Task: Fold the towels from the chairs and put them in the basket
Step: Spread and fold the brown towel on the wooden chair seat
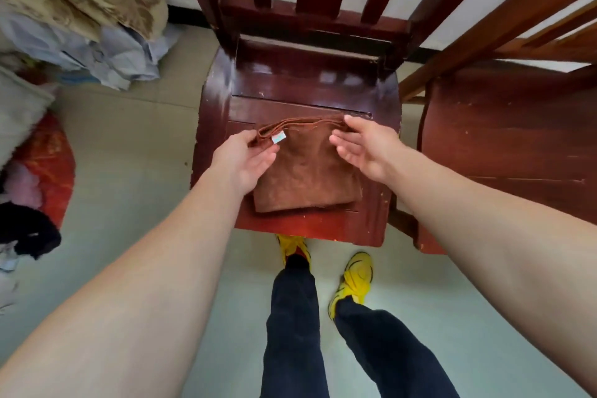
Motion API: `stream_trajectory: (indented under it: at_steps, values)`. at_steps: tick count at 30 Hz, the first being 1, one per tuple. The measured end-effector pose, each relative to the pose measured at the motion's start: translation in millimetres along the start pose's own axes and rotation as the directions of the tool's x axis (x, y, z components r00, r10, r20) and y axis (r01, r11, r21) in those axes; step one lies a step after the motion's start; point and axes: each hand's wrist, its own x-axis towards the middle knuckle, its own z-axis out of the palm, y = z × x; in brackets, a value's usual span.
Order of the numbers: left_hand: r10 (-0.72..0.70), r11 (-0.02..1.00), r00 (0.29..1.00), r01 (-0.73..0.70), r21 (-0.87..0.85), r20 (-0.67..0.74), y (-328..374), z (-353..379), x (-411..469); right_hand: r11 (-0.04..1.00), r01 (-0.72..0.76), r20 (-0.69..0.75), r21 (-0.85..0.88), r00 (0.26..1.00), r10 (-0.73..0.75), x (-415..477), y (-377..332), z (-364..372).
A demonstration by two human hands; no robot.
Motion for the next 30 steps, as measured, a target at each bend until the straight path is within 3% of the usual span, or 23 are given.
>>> stream_trajectory:
  at_steps: [2, 4, 5, 7, 9, 12, 16, 19, 21, 23, 25, 27, 28, 30]
  values:
    - [0.042, 0.999, 0.994, -0.041, 0.016, -0.098, 7.0, 5.9, 14.7, 0.999, 0.033, -0.027, 0.038, 0.999, -0.032, 13.8, -5.7, 6.7]
    - [0.221, 0.968, 0.953, -0.189, 0.162, -0.207, 8.1, 12.7, 21.1, 0.987, 0.158, -0.167, -0.036, 0.973, -0.162, 18.9, -8.0, 11.0]
    - [0.337, 0.919, 0.922, -0.277, 0.281, -0.192, 5.0, 16.2, 21.9, 0.963, 0.234, -0.228, -0.131, 0.938, -0.259, 17.7, -6.1, 13.6]
    - [0.452, 0.795, 0.892, -0.385, 0.469, -0.033, -5.7, 22.6, 21.0, 0.911, 0.309, -0.194, -0.274, 0.910, -0.367, 12.6, 6.2, 21.4]
    - [0.382, 0.721, 0.917, -0.371, 0.585, 0.111, -14.4, 27.8, 25.7, 0.903, 0.262, -0.072, -0.340, 0.950, -0.302, 11.4, 21.3, 30.4]
    - [0.303, 0.743, 0.949, -0.291, 0.603, 0.085, -9.0, 27.0, 35.2, 0.923, 0.142, -0.064, -0.358, 0.982, -0.176, 22.1, 28.9, 26.2]
    - [0.302, 0.770, 0.952, -0.271, 0.577, 0.044, -0.2, 27.1, 40.3, 0.897, 0.172, -0.238, -0.408, 0.928, -0.286, 40.9, 11.7, 0.3]
    - [0.475, 0.620, 0.870, -0.436, 0.652, 0.131, -7.9, 29.4, 31.2, 0.782, 0.220, -0.306, -0.583, 0.832, -0.463, 31.6, 6.5, -14.9]
    - [0.478, 0.587, 0.847, -0.505, 0.633, 0.233, -14.5, 31.8, 27.3, 0.721, 0.301, -0.235, -0.624, 0.808, -0.540, 14.7, 14.2, -14.7]
    - [0.395, 0.564, 0.869, -0.485, 0.668, 0.298, -20.1, 30.1, 27.0, 0.762, 0.297, -0.104, -0.575, 0.897, -0.429, -2.0, 37.9, -10.4]
    - [0.336, 0.560, 0.907, -0.410, 0.720, 0.255, -21.0, 18.3, 33.8, 0.821, 0.172, 0.000, -0.545, 0.979, -0.205, -14.9, 67.0, -11.4]
    - [0.347, 0.548, 0.921, -0.351, 0.759, 0.176, -16.5, -0.3, 39.1, 0.850, 0.019, -0.080, -0.527, 0.994, -0.071, -16.9, 83.8, -27.1]
    - [0.388, 0.474, 0.903, -0.367, 0.800, 0.185, -14.6, -10.0, 38.6, 0.855, -0.018, -0.154, -0.518, 0.985, -0.072, -15.2, 86.4, -37.8]
    - [0.491, 0.168, 0.807, -0.458, 0.873, 0.329, -16.2, -25.3, 30.0, 0.816, -0.025, -0.283, -0.578, 0.944, -0.172, -8.4, 84.8, -56.5]
